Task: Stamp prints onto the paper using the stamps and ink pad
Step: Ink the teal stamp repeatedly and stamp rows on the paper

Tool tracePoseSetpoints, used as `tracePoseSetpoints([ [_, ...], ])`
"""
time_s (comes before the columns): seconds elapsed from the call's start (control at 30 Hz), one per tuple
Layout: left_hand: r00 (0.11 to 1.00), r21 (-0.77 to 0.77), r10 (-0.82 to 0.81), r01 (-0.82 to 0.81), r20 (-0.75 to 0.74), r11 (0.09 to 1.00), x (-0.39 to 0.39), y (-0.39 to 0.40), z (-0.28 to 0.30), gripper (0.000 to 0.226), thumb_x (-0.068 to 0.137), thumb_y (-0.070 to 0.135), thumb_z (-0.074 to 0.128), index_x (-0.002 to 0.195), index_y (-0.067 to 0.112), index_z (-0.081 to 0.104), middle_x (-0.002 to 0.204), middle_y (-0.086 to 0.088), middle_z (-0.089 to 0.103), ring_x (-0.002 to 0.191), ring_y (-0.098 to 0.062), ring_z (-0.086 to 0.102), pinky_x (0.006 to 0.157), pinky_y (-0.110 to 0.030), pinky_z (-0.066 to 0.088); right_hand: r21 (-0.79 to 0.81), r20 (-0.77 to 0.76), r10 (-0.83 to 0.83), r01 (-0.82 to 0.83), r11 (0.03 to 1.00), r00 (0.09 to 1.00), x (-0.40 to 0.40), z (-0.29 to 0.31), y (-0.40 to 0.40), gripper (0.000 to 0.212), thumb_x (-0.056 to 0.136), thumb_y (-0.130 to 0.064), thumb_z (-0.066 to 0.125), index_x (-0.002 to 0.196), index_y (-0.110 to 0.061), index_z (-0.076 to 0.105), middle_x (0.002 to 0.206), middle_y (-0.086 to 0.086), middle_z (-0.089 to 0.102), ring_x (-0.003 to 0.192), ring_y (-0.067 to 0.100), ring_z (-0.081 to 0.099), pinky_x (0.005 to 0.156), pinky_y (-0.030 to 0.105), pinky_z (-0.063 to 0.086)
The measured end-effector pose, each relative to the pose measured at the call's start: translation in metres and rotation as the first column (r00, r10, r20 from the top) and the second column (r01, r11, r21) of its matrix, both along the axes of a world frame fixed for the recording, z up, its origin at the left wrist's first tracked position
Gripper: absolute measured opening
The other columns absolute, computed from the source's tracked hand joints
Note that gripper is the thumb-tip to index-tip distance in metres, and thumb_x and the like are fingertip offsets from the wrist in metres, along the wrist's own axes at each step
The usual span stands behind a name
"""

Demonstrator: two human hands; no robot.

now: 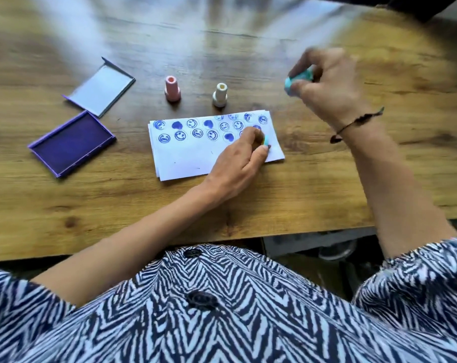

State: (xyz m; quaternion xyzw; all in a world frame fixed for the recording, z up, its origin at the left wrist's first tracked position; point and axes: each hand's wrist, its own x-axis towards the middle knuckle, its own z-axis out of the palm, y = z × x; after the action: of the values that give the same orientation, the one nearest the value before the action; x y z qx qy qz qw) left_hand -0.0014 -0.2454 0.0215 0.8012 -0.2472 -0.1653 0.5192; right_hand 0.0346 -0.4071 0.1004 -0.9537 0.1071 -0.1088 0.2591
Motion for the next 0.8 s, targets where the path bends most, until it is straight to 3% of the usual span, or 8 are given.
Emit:
tracePoseSetpoints([
  [0.07,1.0,0.001,0.0,0.0,0.007,1.0,0.0,0.001,-0.001,0.038,0.084,0.035,0.031,0.106,0.006,0.043,0.109,-0.016,0.064,0.098,-0.031,0.059,0.087,-0.046,0.045,0.065,0.01,-0.007,0.006,0.998,1.0,-0.006,0.009,-0.001,0.015,0.067,-0.016,0.068,0.082,-0.017,0.066,0.063,-0.018,0.046,0.055,-0.004,0.045,0.046,0.008,0.039],
  [0.23,1.0,-0.011,0.007,-0.007,0.009,1.0,-0.002,-0.001,-0.003,0.037,0.086,0.034,0.033,0.108,0.006,0.043,0.109,-0.016,0.065,0.098,-0.03,0.059,0.087,-0.043,0.044,0.152,-0.048,-0.029,0.036,0.988,0.998,-0.021,-0.001,0.006,0.013,0.068,-0.012,0.067,0.08,-0.018,0.067,0.057,-0.011,0.05,0.048,0.001,0.048,0.054,0.022,0.043],
  [0.33,0.999,-0.048,0.032,-0.033,-0.026,0.998,0.001,0.0,-0.004,0.024,0.093,0.025,0.039,0.107,0.005,0.044,0.107,-0.018,0.066,0.1,-0.031,0.06,0.089,-0.043,0.044,0.221,-0.051,-0.048,0.058,0.974,0.998,-0.028,-0.008,0.009,0.015,0.068,-0.012,0.067,0.076,-0.024,0.065,0.058,-0.009,0.052,0.053,0.006,0.051,0.058,0.028,0.046],
  [0.47,0.99,-0.15,0.088,-0.104,-0.109,0.983,0.003,0.003,-0.003,0.015,0.094,0.018,0.043,0.105,0.009,0.048,0.106,-0.008,0.07,0.099,-0.011,0.061,0.083,-0.012,0.04,0.37,-0.049,-0.092,0.103,0.923,0.995,-0.037,-0.011,0.009,0.018,0.071,-0.009,0.067,0.068,-0.026,0.062,0.061,-0.004,0.058,0.044,0.006,0.051,0.049,0.024,0.046],
  [0.53,0.983,-0.215,0.099,-0.131,-0.154,0.968,0.002,0.004,-0.001,0.014,0.093,0.018,0.047,0.104,0.01,0.05,0.105,-0.01,0.069,0.098,-0.012,0.062,0.088,-0.016,0.041,0.471,-0.042,-0.115,0.121,0.874,0.992,-0.041,-0.012,0.011,0.024,0.072,-0.003,0.065,0.065,-0.025,0.061,0.06,-0.002,0.059,0.037,0.004,0.048,0.044,0.021,0.043],
  [0.63,0.965,-0.305,0.131,-0.198,-0.228,0.932,0.001,0.004,0.002,0.013,0.088,0.02,0.053,0.099,0.015,0.056,0.092,-0.006,0.065,0.089,-0.017,0.061,0.087,-0.036,0.046,0.646,-0.033,-0.119,0.112,0.755,0.992,-0.05,-0.011,0.017,0.025,0.075,0.004,0.061,0.068,-0.02,0.061,0.06,0.002,0.058,0.034,0.003,0.047,0.04,0.016,0.042],
  [0.7,0.944,-0.37,0.14,-0.249,-0.298,0.895,0.001,0.005,0.003,0.011,0.088,0.014,0.055,0.098,0.014,0.058,0.084,0.003,0.06,0.077,-0.009,0.055,0.077,-0.032,0.047,0.75,-0.036,-0.1,0.093,0.655,0.994,-0.056,-0.011,0.022,0.022,0.078,0.004,0.06,0.072,-0.017,0.061,0.062,0.003,0.058,0.036,0.006,0.049,0.043,0.019,0.046],
  [0.8,0.9,-0.452,0.099,-0.306,-0.425,0.838,0.0,0.005,0.008,0.012,0.089,0.007,0.053,0.098,0.006,0.059,0.077,0.001,0.058,0.069,-0.009,0.051,0.065,-0.017,0.046,0.822,-0.048,-0.056,0.071,0.565,0.997,-0.06,-0.01,0.031,0.02,0.08,0.003,0.059,0.075,-0.016,0.061,0.066,0.004,0.058,0.04,0.008,0.051,0.049,0.023,0.049],
])
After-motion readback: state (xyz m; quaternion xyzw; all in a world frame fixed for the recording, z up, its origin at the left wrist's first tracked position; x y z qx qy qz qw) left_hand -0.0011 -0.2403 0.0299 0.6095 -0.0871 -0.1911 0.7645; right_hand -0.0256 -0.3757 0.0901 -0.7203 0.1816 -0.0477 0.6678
